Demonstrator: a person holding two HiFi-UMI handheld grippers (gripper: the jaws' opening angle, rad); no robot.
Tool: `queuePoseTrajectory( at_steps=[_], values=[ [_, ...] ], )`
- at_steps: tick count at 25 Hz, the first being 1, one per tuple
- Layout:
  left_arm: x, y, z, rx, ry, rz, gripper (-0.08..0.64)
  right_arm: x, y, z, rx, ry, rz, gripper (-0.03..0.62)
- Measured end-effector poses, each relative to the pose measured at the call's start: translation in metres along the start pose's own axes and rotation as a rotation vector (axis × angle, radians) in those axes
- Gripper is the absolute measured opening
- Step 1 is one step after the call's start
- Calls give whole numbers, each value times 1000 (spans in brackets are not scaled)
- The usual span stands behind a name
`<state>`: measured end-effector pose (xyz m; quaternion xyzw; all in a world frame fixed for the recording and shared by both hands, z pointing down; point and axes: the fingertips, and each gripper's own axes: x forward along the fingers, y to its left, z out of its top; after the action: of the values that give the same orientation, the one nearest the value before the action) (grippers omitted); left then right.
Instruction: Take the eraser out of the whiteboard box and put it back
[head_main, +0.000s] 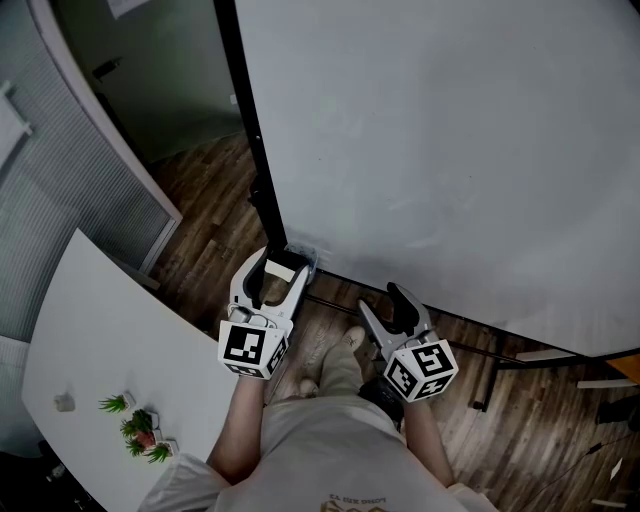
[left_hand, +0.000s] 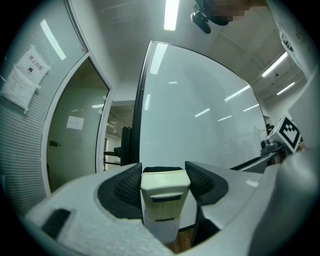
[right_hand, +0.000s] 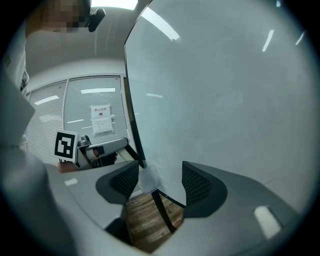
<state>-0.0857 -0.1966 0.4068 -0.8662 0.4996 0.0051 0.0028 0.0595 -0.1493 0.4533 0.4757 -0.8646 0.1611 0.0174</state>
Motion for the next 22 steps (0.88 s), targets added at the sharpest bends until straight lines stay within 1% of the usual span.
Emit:
queuePoseTrajectory(
  at_steps=[22],
  values=[
    [16,4,-28,-19,64,-21,265,12,-9,-9,28,31,-3,273]
  ],
)
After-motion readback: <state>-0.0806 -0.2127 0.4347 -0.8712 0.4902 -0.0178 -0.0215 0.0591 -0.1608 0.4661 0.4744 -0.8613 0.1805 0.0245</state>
